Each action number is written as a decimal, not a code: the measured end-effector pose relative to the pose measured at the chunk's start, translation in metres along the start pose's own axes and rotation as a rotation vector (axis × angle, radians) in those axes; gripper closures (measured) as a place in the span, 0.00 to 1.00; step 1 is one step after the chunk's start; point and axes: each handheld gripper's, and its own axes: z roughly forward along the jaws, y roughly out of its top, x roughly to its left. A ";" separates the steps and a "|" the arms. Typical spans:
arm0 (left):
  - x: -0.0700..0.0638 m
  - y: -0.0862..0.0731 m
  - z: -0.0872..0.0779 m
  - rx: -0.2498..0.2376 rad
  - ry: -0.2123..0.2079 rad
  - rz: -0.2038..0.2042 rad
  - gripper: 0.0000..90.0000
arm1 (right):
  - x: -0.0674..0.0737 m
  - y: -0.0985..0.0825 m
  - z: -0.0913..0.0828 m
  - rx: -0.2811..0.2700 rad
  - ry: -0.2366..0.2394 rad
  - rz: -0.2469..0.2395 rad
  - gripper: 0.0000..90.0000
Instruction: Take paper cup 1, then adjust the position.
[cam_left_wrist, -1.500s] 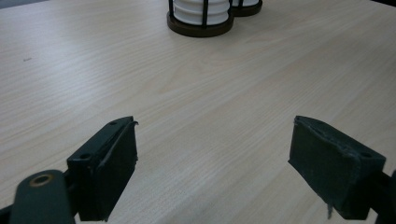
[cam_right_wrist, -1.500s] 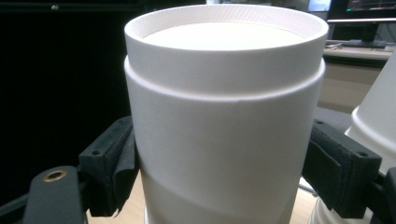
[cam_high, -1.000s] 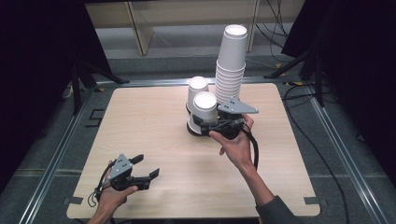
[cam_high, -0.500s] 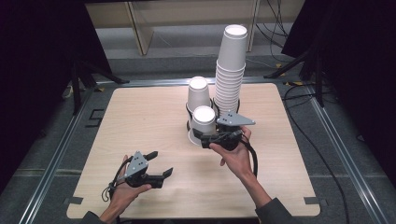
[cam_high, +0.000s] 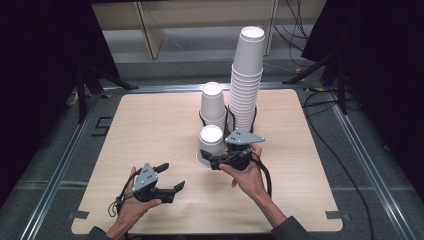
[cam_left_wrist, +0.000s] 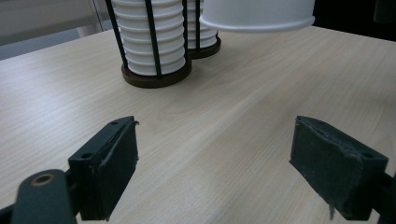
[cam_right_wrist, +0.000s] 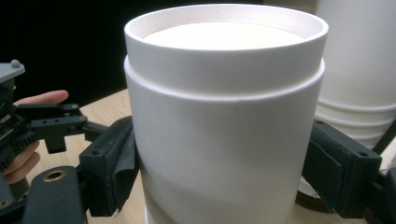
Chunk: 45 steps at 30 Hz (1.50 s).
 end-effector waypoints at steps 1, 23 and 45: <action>0.000 0.000 0.001 -0.012 -0.004 -0.002 0.16 | 0.001 -0.002 0.002 0.002 0.017 0.013 0.21; 0.001 0.000 0.001 -0.016 -0.016 -0.013 0.16 | 0.008 -0.022 0.008 0.040 0.087 0.034 0.21; -0.006 0.002 0.000 -0.035 -0.087 -0.016 0.16 | 0.030 -0.024 0.021 0.040 0.136 -0.006 0.21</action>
